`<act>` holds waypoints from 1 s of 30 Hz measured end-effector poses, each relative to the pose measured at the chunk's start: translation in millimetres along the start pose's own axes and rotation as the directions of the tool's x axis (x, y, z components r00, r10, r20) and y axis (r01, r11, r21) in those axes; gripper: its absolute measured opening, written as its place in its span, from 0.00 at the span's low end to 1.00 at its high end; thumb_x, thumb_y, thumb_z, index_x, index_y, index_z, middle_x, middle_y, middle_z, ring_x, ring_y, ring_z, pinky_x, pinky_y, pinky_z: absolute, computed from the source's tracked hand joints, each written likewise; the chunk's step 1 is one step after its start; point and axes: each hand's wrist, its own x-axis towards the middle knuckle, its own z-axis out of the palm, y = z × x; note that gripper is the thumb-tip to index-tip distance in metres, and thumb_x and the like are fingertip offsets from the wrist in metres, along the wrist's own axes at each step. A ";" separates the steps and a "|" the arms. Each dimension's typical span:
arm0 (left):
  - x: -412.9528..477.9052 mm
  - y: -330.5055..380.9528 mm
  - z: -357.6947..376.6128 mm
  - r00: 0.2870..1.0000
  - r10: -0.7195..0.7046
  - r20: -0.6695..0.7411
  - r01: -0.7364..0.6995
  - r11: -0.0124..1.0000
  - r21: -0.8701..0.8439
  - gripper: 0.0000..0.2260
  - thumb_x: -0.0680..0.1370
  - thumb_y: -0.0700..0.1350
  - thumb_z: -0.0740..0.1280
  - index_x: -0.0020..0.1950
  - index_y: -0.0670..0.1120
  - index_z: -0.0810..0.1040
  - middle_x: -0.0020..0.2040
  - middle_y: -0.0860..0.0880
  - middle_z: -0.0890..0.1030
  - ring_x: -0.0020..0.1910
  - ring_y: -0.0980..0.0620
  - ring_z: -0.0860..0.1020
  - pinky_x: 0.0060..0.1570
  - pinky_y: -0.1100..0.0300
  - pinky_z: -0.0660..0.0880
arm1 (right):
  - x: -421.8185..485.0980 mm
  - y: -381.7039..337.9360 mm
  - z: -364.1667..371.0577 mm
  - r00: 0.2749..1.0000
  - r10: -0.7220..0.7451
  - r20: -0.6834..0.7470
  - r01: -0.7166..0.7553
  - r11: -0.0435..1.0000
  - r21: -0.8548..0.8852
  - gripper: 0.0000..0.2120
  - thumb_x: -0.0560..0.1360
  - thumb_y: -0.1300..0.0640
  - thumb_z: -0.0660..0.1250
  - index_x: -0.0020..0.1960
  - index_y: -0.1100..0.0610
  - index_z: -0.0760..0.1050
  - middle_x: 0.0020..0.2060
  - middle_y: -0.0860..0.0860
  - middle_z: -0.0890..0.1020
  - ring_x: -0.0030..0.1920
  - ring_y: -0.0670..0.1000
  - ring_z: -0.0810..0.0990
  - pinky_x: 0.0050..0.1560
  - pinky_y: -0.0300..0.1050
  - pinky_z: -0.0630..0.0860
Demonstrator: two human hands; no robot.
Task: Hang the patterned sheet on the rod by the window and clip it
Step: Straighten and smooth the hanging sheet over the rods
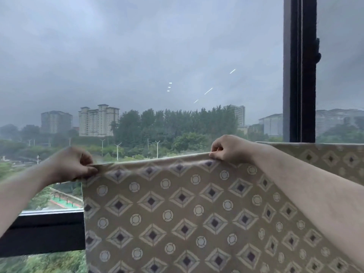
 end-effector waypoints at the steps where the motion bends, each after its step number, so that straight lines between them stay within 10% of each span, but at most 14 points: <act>1: -6.9 -2.8 10.5 1.000 -0.008 0.024 0.007 0.999 0.041 0.10 0.71 0.35 0.74 0.30 0.40 0.79 0.23 0.45 0.77 0.22 0.51 0.72 0.25 0.62 0.67 | -2.9 -0.8 1.9 1.000 0.000 0.008 0.000 0.999 -0.037 0.08 0.77 0.48 0.67 0.45 0.51 0.82 0.40 0.46 0.82 0.43 0.46 0.79 0.43 0.41 0.73; 9: -67.8 6.2 118.6 0.991 -0.075 0.113 0.009 0.871 0.491 0.12 0.71 0.60 0.62 0.39 0.52 0.69 0.42 0.56 0.78 0.48 0.57 0.79 0.44 0.60 0.73 | -26.2 -9.6 23.0 0.995 -0.057 0.085 0.085 0.925 -0.370 0.12 0.77 0.45 0.63 0.52 0.51 0.79 0.50 0.51 0.82 0.53 0.54 0.78 0.53 0.47 0.72; 13: -81.7 38.8 170.0 0.981 -0.046 0.188 -0.056 0.863 0.502 0.11 0.78 0.57 0.56 0.55 0.56 0.72 0.61 0.55 0.77 0.61 0.58 0.76 0.57 0.64 0.71 | -32.5 -8.4 41.7 0.986 -0.131 0.107 0.165 0.884 -0.438 0.12 0.77 0.47 0.60 0.51 0.52 0.78 0.52 0.51 0.82 0.55 0.55 0.78 0.60 0.52 0.70; 17: -89.9 62.7 205.2 0.967 -0.054 0.247 -0.028 0.948 0.318 0.11 0.73 0.60 0.57 0.43 0.55 0.71 0.50 0.54 0.77 0.55 0.57 0.78 0.48 0.65 0.70 | -42.6 -2.7 49.4 0.970 -0.216 0.113 0.244 0.855 -0.457 0.06 0.76 0.52 0.60 0.42 0.50 0.72 0.48 0.53 0.82 0.51 0.57 0.79 0.57 0.52 0.69; 23: -127.2 128.1 204.7 0.996 -0.070 0.047 0.074 0.993 -0.093 0.03 0.71 0.56 0.71 0.37 0.61 0.81 0.34 0.60 0.82 0.34 0.65 0.78 0.40 0.66 0.75 | -71.3 11.5 65.2 0.937 -0.329 -0.120 0.342 0.935 0.100 0.09 0.76 0.53 0.65 0.51 0.54 0.82 0.49 0.50 0.82 0.50 0.51 0.79 0.57 0.47 0.74; 30: -236.9 202.7 202.6 0.902 -0.394 -0.177 0.235 0.791 -0.564 0.10 0.75 0.51 0.68 0.40 0.48 0.85 0.36 0.44 0.84 0.35 0.49 0.81 0.37 0.52 0.77 | -142.2 34.6 105.0 0.900 -0.401 -0.173 0.424 0.709 0.563 0.04 0.74 0.57 0.70 0.45 0.53 0.83 0.41 0.46 0.83 0.43 0.45 0.81 0.47 0.38 0.77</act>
